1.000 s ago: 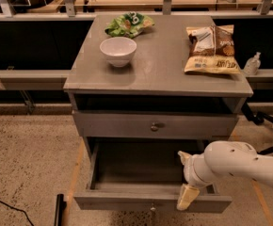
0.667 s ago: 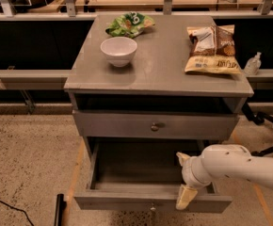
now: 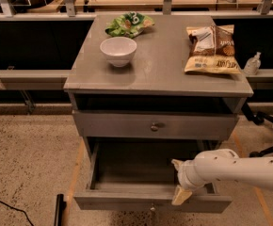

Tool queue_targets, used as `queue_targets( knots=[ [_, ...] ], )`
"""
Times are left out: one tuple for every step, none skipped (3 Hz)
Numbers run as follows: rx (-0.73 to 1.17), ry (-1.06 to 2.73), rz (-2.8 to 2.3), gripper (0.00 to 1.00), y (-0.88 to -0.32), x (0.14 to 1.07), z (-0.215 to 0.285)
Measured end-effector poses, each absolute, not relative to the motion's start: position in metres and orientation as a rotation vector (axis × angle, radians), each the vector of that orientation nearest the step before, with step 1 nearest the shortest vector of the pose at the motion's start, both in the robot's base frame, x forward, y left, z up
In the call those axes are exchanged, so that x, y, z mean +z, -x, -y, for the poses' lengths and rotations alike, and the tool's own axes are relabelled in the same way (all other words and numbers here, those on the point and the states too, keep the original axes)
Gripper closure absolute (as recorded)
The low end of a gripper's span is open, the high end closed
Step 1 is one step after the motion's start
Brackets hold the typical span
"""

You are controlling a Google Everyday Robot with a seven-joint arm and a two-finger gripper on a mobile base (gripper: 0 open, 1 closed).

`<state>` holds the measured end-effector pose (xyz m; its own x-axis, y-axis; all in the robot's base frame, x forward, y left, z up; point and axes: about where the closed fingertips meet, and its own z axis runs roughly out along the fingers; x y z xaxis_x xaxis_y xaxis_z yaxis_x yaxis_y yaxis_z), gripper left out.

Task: Close middle drawer

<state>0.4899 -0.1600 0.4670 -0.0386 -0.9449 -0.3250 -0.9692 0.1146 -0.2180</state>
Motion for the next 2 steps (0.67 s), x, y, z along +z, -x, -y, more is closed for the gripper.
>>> queue_targets(
  knots=[
    [0.067, 1.866, -2.022, 0.42, -0.4911, 0.4558, 0.161],
    [0.045, 1.873, -2.017, 0.64, -0.4951, 0.4523, 0.1608]
  ],
)
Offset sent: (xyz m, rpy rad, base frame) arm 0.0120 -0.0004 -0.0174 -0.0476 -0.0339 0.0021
